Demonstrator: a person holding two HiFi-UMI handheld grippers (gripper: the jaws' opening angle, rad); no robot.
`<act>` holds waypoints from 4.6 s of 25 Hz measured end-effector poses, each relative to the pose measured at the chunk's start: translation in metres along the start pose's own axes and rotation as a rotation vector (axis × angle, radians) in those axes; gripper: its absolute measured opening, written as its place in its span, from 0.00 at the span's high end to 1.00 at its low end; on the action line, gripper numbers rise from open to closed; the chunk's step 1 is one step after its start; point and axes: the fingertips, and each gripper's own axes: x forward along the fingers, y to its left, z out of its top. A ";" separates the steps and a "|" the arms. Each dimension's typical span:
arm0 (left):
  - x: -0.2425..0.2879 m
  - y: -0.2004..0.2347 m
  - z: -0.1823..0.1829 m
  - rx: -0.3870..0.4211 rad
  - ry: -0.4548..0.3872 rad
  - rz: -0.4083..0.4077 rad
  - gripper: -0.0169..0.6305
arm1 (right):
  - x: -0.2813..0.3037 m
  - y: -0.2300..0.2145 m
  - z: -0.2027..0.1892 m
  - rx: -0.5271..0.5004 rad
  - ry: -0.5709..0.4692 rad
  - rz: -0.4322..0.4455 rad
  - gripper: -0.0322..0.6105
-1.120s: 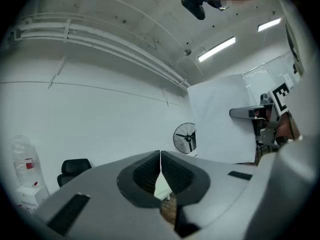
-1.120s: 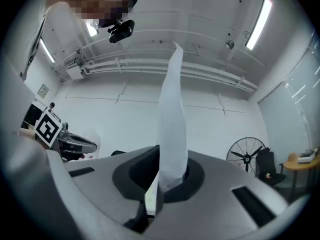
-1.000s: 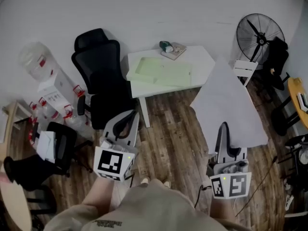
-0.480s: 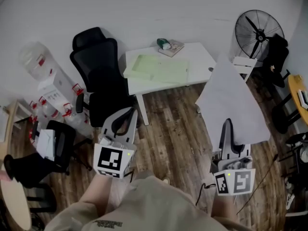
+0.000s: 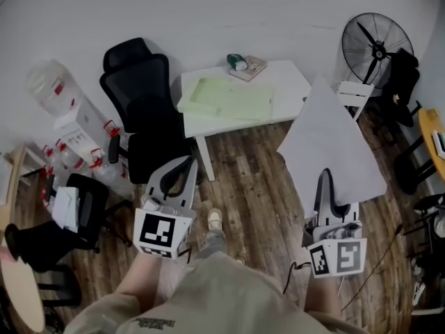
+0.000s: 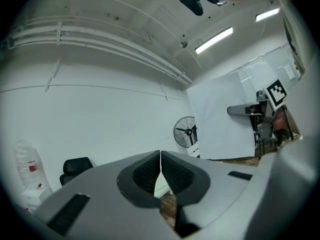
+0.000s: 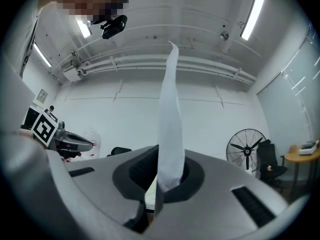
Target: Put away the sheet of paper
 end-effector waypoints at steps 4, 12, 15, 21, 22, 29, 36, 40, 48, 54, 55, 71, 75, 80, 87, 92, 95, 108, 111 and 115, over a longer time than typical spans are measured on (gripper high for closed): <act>0.016 0.011 -0.004 -0.014 -0.033 -0.016 0.94 | 0.025 0.001 -0.014 -0.003 0.024 0.015 0.91; 0.074 0.037 -0.025 0.002 0.002 -0.028 0.94 | 0.094 -0.010 -0.041 -0.003 0.066 0.026 0.91; 0.101 0.055 -0.032 -0.005 0.014 -0.036 0.94 | 0.128 -0.013 -0.056 0.013 0.095 0.031 0.91; 0.157 0.098 -0.054 -0.010 0.045 -0.058 0.94 | 0.198 -0.014 -0.091 0.060 0.164 0.035 0.91; 0.165 0.106 -0.058 -0.017 0.054 -0.062 0.94 | 0.210 -0.013 -0.096 0.063 0.175 0.034 0.91; 0.235 0.178 -0.110 -0.090 0.142 -0.080 0.94 | 0.302 -0.005 -0.151 0.153 0.289 0.041 0.91; 0.292 0.238 -0.166 -0.152 0.231 -0.096 0.94 | 0.380 0.006 -0.221 0.266 0.420 0.034 0.91; 0.314 0.264 -0.198 -0.161 0.277 -0.107 0.94 | 0.413 0.010 -0.253 0.332 0.465 0.023 0.91; 0.344 0.293 -0.248 -0.221 0.350 -0.099 0.94 | 0.460 0.013 -0.311 0.478 0.573 0.021 0.91; 0.368 0.303 -0.274 -0.255 0.394 -0.087 0.94 | 0.493 0.011 -0.348 0.510 0.631 0.032 0.91; 0.373 0.304 -0.277 -0.263 0.399 -0.081 0.94 | 0.499 0.010 -0.355 0.506 0.642 0.035 0.91; 0.438 0.303 -0.331 -0.308 0.555 -0.014 0.94 | 0.575 -0.015 -0.462 0.597 0.815 0.117 0.91; 0.451 0.301 -0.345 -0.326 0.608 0.022 0.94 | 0.593 -0.019 -0.495 0.647 0.877 0.148 0.91; 0.467 0.305 -0.359 -0.357 0.665 0.091 0.94 | 0.616 -0.024 -0.531 0.674 0.953 0.175 0.91; 0.489 0.316 -0.373 -0.419 0.705 0.202 0.94 | 0.637 -0.014 -0.582 0.799 1.081 0.186 0.91; 0.494 0.318 -0.379 -0.431 0.731 0.273 0.94 | 0.651 0.004 -0.602 0.819 1.135 0.250 0.91; 0.493 0.319 -0.382 -0.438 0.746 0.311 0.94 | 0.664 0.010 -0.612 0.859 1.154 0.260 0.91; 0.479 0.334 -0.386 -0.434 0.758 0.326 0.94 | 0.690 0.059 -0.634 0.977 1.183 0.243 0.91; 0.478 0.343 -0.390 -0.435 0.754 0.309 0.94 | 0.695 0.073 -0.635 0.992 1.185 0.227 0.91; 0.473 0.359 -0.396 -0.443 0.749 0.291 0.94 | 0.705 0.091 -0.638 0.989 1.184 0.210 0.91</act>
